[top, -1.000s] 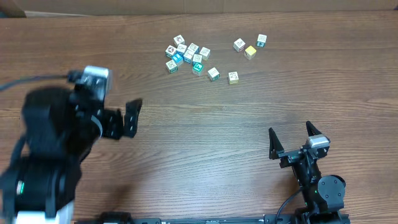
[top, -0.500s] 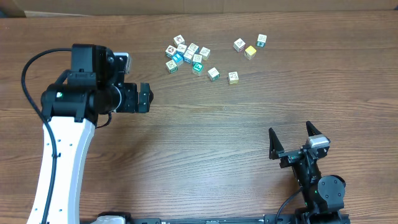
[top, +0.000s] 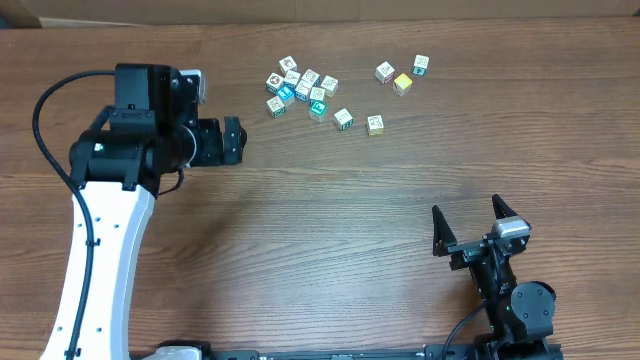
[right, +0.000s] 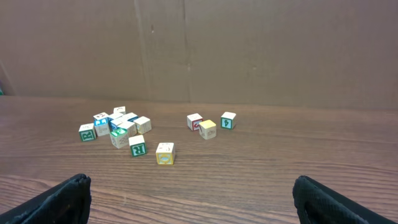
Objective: Form a horizontal line
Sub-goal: 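Raise the left arm and move its gripper toward the block cluster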
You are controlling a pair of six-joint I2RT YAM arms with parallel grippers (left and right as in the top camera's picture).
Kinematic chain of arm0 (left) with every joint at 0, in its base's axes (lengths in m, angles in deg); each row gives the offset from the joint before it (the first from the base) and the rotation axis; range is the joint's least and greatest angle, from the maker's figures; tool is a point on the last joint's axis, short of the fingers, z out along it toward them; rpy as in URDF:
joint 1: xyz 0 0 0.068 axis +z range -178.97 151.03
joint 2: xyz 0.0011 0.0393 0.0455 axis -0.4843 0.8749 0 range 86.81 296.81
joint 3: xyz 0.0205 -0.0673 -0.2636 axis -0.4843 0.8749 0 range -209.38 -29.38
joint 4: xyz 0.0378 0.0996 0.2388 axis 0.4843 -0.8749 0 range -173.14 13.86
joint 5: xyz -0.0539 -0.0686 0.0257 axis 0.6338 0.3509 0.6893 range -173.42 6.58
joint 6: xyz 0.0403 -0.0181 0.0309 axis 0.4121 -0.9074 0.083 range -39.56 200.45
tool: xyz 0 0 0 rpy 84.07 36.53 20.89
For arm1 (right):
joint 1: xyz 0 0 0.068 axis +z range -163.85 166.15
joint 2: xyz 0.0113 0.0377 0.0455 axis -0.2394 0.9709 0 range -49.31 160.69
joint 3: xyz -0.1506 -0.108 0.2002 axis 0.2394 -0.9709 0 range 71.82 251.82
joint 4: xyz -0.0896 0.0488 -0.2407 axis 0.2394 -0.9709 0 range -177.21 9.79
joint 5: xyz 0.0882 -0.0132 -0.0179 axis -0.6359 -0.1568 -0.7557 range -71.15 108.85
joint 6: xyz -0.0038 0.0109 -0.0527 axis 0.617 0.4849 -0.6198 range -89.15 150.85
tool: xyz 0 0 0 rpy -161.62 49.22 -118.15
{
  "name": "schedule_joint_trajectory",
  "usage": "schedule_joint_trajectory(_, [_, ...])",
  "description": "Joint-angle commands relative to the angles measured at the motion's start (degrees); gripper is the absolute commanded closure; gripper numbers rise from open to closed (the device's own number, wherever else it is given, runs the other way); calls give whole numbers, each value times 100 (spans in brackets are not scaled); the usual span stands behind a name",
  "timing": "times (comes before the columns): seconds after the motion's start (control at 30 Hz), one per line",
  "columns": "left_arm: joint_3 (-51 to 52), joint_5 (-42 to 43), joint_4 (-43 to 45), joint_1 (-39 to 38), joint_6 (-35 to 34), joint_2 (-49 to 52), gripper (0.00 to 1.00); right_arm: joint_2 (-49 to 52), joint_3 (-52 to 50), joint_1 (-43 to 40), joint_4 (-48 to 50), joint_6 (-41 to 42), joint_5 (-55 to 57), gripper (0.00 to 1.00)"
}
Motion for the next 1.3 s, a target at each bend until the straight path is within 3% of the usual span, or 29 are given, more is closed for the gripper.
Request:
schedule_joint_trajectory(0.0, [-105, 85, 57, 28, -317, 188, 0, -68, -61, -15, 9, -24, 33, 0])
schedule_joint_trajectory(0.4, [-31, 61, -72, -28, -463, 264, 0, -68, -61, -15, 9, -24, 31, 0])
schedule_joint_trajectory(0.93, [203, -2, 1115, -387, -1257, 990, 1, -68, -61, -15, 9, -24, 31, 0])
schedule_joint_trajectory(1.27, [297, -1121, 1311, -1080, -1252, 1224, 0, -68, -61, -15, 11, -24, 31, 0])
